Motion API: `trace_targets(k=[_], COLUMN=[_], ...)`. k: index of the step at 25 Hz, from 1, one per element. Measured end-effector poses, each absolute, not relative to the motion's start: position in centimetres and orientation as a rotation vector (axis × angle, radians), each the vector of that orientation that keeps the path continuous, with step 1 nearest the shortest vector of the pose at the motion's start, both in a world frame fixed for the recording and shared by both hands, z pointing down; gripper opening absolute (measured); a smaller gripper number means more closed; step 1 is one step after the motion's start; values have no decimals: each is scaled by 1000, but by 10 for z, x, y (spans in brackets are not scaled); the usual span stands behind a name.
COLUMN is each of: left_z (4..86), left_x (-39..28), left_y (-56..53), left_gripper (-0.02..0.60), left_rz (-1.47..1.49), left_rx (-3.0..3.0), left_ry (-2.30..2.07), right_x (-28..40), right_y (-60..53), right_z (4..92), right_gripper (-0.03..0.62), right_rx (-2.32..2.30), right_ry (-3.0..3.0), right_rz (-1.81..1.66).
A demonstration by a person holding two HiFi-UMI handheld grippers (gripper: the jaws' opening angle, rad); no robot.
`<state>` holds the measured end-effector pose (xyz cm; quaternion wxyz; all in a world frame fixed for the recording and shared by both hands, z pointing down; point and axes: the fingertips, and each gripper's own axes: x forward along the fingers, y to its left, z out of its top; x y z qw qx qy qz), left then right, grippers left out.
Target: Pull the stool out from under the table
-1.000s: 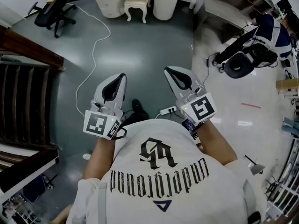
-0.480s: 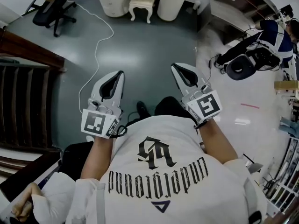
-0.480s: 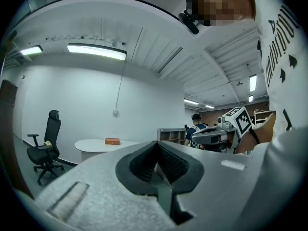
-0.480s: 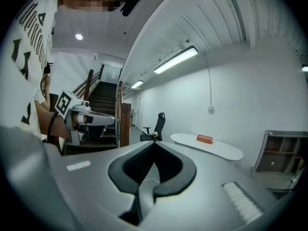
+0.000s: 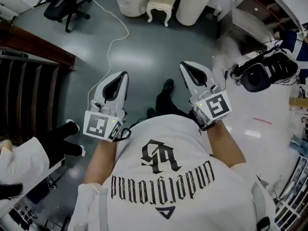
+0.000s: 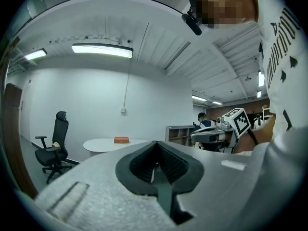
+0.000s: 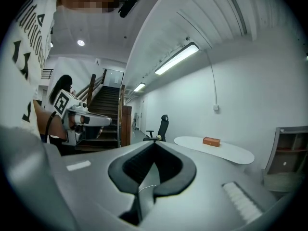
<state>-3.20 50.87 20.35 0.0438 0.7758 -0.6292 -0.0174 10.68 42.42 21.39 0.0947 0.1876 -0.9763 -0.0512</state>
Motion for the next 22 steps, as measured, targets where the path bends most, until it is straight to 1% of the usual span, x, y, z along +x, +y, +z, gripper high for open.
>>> trace_targets(k=[8, 14, 22], left_z=[202, 206, 196], left_x=[-39, -43, -16], left_y=[424, 318, 200], left_gripper=[8, 8, 8], left_rz=[6, 28, 35], left_rx=[2399, 2403, 2466], left_ry=[-1911, -1881, -1808], right_x=[102, 98, 97], right_y=[338, 234, 124], right_z=[215, 228, 211], right_gripper=[2, 2, 2], right_rx=[588, 603, 560], right_ry=[-2934, -2917, -2935], right_rz=[-109, -67, -108])
